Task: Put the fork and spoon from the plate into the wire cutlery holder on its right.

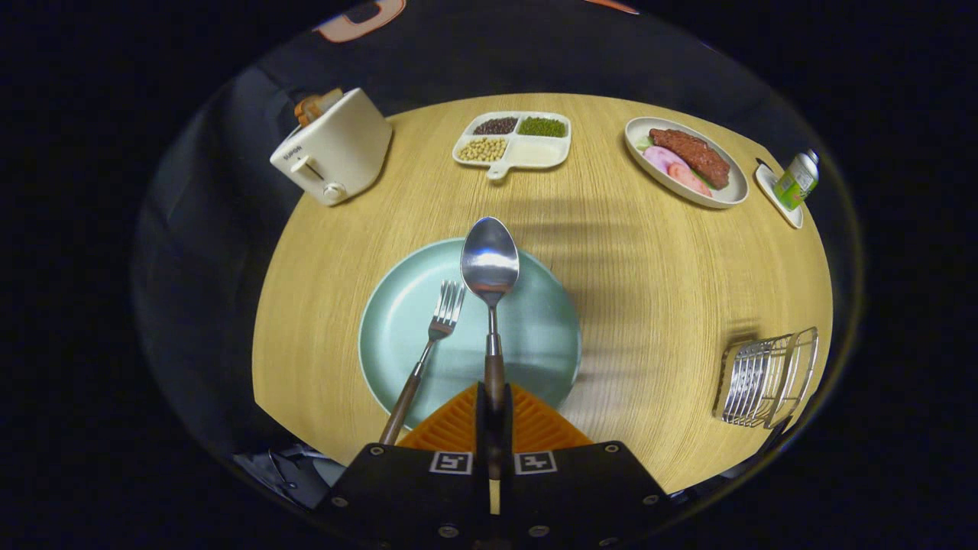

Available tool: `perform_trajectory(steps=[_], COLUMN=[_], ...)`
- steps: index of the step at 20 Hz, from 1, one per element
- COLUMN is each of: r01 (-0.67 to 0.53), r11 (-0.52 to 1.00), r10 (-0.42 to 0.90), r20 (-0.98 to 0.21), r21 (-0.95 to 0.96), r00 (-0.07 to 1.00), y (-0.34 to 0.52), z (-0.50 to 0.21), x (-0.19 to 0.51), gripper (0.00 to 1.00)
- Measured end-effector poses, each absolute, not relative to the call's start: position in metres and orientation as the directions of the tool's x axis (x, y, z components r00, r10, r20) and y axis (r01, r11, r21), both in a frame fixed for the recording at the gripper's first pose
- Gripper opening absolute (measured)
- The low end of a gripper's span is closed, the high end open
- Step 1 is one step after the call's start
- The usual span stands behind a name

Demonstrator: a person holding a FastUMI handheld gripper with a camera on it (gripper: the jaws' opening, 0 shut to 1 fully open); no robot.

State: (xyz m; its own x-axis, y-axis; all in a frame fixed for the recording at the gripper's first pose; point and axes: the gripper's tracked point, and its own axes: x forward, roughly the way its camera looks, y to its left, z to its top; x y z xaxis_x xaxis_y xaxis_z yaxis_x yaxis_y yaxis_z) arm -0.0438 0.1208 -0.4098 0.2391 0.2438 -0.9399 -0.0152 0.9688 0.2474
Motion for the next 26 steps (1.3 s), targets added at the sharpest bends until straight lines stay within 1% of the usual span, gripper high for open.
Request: perform_trajectory(steps=[5, 10, 13, 18, 22, 26], r01=[0.035, 0.117, 0.167, 0.228, 0.216, 0.180], r11=[0.971, 0.973, 0.974, 0.967, 0.976, 0.983], r10=[0.208, 0.136, 0.079, 0.022, -0.026, -0.028], r20=[-0.913, -0.905, -0.915, -0.933, -0.954, -0.970], r21=[0.235, 0.199, 0.156, 0.111, 0.041, 0.016], r00=[0.350, 0.404, 0.395, 0.360, 0.299, 0.241], y=[0.073, 0.007, -0.032, -0.085, -0.120, -0.131], z=[-0.364, -0.334, -0.332, -0.336, -0.345, -0.358], x=[-0.048, -0.064, -0.081, -0.107, -0.128, -0.140], gripper=[0.05, 0.06, 0.06, 0.06, 0.05, 0.06])
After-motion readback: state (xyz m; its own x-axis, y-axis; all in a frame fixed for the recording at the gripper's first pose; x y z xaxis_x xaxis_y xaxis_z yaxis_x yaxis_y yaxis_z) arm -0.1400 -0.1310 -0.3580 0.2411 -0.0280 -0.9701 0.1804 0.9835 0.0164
